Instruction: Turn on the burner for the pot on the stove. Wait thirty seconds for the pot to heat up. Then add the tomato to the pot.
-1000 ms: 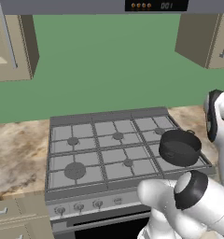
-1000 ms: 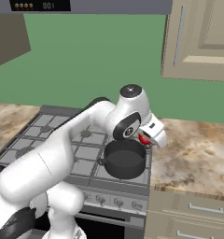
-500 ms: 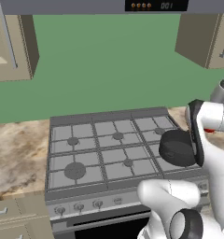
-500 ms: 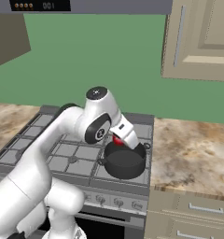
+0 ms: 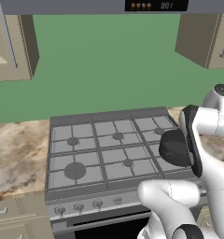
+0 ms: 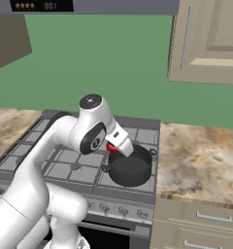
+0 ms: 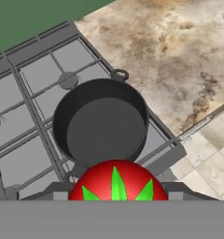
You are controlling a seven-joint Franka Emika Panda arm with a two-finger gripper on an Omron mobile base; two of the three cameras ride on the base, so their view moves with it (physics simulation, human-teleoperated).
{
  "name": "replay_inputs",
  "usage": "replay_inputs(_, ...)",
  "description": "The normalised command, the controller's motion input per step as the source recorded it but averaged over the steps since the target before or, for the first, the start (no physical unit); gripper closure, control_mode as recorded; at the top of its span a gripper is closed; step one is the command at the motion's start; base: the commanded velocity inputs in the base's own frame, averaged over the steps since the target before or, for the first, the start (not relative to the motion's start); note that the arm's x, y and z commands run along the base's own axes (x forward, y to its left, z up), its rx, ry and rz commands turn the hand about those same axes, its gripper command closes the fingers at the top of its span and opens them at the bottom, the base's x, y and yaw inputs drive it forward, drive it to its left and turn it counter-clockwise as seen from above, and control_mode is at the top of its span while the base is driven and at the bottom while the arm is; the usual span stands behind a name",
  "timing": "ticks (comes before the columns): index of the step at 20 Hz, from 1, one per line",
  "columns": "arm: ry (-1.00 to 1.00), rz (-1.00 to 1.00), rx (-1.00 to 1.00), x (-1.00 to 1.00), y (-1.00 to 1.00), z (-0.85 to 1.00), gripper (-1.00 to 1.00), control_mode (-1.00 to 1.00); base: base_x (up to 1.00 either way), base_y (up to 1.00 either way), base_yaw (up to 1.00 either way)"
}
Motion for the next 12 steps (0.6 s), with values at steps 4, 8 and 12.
replay_inputs(4,0.0,0.06,0.07,0.04,0.02,-0.13,1.0,-1.0,0.0,0.0,0.0)
replay_inputs(8,0.01,0.03,0.05,0.21,0.01,-0.15,1.0,-1.0,0.0,0.0,0.0)
replay_inputs(12,0.03,0.0,0.01,0.28,0.0,-0.03,1.0,-1.0,0.0,0.0,0.0)
